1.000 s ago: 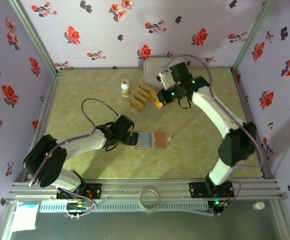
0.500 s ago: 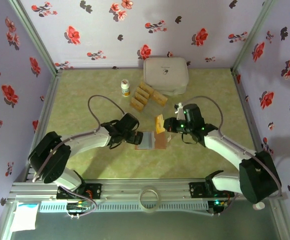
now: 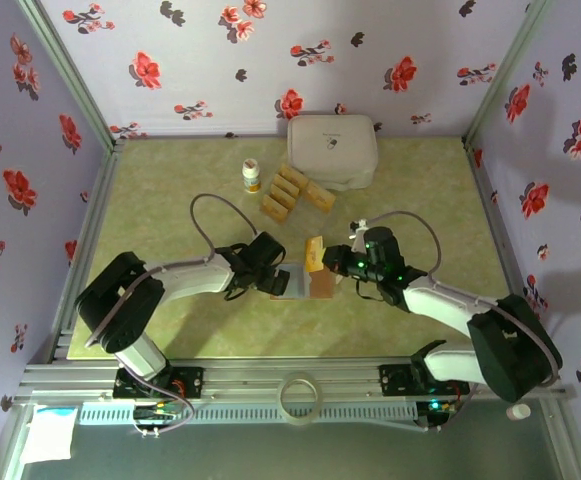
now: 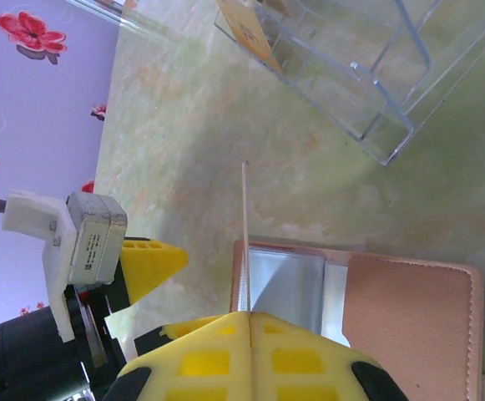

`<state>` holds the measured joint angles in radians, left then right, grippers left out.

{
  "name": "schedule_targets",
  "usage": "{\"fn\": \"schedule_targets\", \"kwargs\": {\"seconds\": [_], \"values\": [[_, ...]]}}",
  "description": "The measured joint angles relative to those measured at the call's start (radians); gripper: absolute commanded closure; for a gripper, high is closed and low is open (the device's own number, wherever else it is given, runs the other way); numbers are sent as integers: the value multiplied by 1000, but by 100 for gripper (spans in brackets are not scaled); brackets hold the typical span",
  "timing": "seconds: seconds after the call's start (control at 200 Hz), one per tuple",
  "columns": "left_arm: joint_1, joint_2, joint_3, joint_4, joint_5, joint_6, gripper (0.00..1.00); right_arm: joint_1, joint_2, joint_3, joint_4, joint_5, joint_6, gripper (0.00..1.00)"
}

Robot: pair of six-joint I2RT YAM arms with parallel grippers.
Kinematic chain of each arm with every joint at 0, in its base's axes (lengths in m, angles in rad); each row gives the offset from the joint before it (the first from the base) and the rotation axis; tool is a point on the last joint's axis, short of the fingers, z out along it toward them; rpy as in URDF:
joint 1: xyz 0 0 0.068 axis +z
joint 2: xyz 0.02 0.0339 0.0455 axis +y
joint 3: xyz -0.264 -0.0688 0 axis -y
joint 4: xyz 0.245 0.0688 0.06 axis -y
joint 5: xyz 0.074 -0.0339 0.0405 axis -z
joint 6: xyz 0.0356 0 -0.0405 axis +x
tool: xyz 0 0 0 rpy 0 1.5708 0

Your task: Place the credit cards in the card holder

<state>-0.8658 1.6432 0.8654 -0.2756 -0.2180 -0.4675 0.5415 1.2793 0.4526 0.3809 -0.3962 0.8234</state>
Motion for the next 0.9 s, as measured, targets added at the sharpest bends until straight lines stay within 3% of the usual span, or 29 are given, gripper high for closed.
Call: {"fn": "schedule_targets", "kwargs": {"seconds": [0.9], "values": [[-7,-33,-53,35,-71,-90,0,60,256,-146,459,35,105,100]]}}
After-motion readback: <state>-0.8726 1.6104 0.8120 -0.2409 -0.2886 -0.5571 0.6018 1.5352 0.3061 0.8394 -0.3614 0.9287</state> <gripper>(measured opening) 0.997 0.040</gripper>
